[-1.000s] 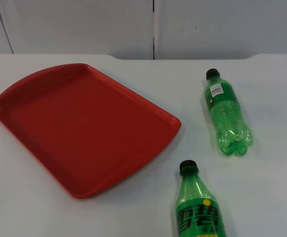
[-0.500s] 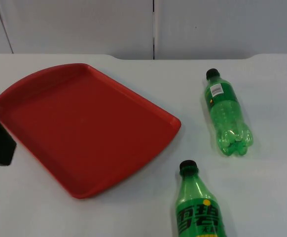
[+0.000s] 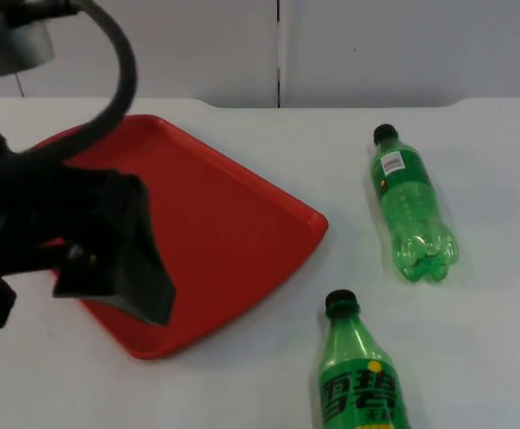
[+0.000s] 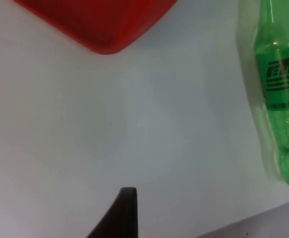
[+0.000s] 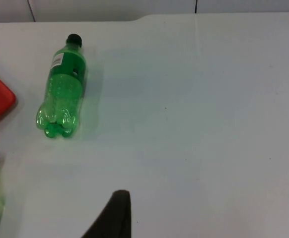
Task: Place the bottle upright on the tray.
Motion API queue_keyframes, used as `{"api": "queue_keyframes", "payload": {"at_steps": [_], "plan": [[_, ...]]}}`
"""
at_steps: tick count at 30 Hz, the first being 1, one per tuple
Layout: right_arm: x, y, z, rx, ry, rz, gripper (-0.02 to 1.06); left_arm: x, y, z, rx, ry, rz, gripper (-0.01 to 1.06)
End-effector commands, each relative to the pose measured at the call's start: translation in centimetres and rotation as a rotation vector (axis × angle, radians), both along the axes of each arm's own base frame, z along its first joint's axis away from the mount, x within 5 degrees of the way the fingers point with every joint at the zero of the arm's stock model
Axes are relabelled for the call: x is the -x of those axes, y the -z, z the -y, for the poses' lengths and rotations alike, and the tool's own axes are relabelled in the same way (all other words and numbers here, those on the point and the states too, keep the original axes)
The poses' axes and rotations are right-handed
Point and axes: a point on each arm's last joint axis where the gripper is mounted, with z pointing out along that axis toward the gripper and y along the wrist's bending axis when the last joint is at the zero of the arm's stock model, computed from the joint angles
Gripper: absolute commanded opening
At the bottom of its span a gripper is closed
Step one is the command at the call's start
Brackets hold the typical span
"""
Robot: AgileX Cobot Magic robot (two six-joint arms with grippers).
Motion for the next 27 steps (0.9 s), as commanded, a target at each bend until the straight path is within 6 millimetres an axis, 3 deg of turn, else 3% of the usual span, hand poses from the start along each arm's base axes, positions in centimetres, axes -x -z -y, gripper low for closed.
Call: {"api": "queue_keyframes", "payload": {"at_steps": [1,12,21,27], "plan": [[0.1,0.1,0.0,-0.004,-0.004,0.001,1.05,-0.2,0.3,1.0,0.002,0.000,0.008,1.00],[0.1,0.1,0.0,-0.004,-0.004,0.001,1.05,-0.5,2.8,4.2,-0.021,-0.044,-0.020,1.00],[0.1,0.1,0.0,-0.002,-0.002,0.001,1.05,-1.7,1.3,8.4,-0.130,-0.022,0.032,1.00],[0.1,0.1,0.0,-0.002,-0.002,0.001,1.05,-2.5,2.5,10.7,-0.213,-0.053,-0.002,1.00]]}}
